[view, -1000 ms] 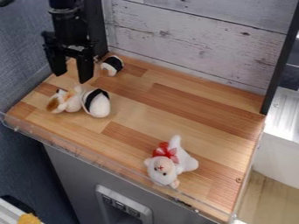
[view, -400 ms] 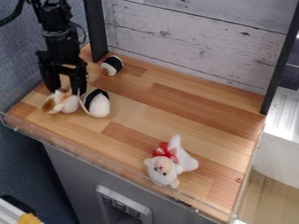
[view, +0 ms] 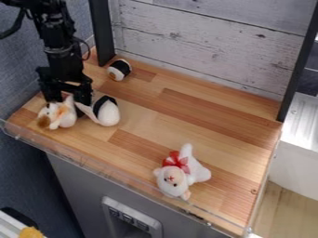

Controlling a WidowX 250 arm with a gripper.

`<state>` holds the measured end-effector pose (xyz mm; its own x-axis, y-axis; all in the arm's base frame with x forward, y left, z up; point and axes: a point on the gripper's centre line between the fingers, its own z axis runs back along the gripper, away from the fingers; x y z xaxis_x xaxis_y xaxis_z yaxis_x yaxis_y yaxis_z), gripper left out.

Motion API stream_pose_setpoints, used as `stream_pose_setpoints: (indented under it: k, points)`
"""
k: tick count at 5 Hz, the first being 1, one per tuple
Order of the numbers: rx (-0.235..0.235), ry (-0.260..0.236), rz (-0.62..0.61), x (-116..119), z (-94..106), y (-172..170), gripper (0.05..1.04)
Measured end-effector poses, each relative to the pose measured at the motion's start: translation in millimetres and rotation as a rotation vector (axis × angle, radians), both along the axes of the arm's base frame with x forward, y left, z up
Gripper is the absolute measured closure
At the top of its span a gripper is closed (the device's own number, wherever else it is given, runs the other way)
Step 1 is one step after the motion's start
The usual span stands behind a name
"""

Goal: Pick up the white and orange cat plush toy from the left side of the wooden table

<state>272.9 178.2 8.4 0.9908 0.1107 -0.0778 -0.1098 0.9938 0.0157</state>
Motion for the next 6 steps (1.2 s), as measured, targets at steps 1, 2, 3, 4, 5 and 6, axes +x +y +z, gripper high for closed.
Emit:
stream_pose_setpoints:
  k: [1,2,3,4,5,6]
  points:
    - [0.004,-0.008,-0.017,-1.1,-2.6,-1.2,0.402]
    - [0.007,-0.014,-0.043,-1.4,-2.2,1.7,0.704]
    - [0.001,-0.016,-0.072,-5.4,-2.1,8.6,0.899]
    - [-0.007,-0.007,-0.082,-10.1,-1.7,12.7,0.983]
    - [-0.008,-0.001,-0.073,-11.7,0.4,16.5,0.995]
    - [-0.011,0.003,-0.046,-11.8,4.2,20.6,0.995]
